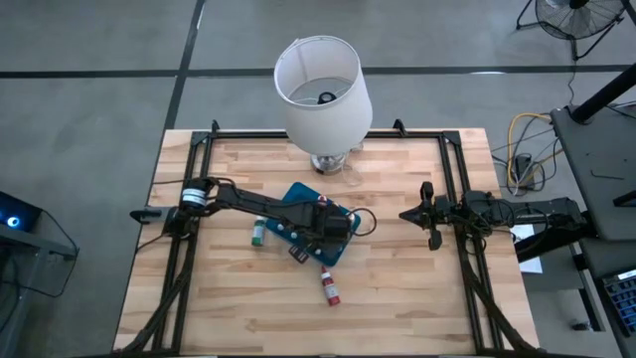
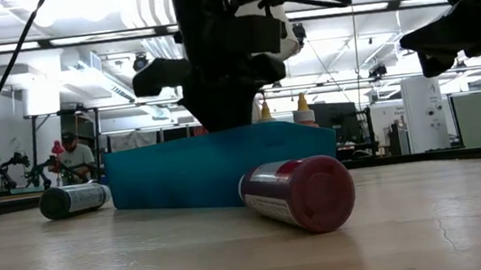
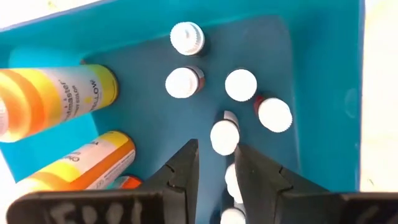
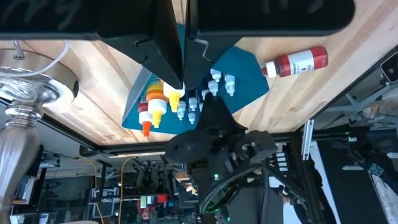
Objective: Pick & Place food coloring
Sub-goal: Put the large green food coloring bottle into the blue container
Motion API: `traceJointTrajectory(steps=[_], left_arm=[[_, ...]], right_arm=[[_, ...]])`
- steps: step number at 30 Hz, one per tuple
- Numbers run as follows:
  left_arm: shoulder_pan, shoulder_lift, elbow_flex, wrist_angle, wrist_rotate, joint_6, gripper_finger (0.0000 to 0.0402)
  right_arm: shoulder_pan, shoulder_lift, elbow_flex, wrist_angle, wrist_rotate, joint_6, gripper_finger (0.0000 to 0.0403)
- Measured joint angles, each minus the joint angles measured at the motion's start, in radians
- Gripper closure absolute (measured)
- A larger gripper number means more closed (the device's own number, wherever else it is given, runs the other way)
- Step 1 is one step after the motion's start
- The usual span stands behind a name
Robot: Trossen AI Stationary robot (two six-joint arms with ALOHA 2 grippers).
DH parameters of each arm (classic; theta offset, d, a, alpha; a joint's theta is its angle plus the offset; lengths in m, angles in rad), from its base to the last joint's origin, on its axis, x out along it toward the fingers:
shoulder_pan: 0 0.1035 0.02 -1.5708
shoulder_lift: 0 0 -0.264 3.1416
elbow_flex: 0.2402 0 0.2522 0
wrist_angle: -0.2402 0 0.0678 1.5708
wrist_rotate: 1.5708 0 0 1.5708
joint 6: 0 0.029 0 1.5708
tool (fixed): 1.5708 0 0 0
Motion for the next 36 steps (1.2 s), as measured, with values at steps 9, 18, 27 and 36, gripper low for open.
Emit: traceJointTrajectory(steps=[9, 18, 27, 36], left_arm=[[-0.001, -0.045, 0.083, -0.115, 0.0, -0.074, 0.0325], [-0.003, -0.175, 0.074, -0.194, -0.001, -0.24, 0.0325], [-0.001, -0.29, 0.067, -0.32, -0.003, -0.468, 0.0325], [0.007, -0.421, -0.057, -0.339, -0.003, -0.728, 0.0325]], right_arm=[[0.0, 0.0, 0.0, 0.0, 0.0, 0.0, 0.0394], [0.0, 0.003, 0.001, 0.0, 0.0, 0.0, 0.0394], [0.0, 0.006, 0.001, 0.0, 0.0, 0.0, 0.0394], [0.0, 0.006, 0.001, 0.0, 0.0, 0.0, 0.0394]])
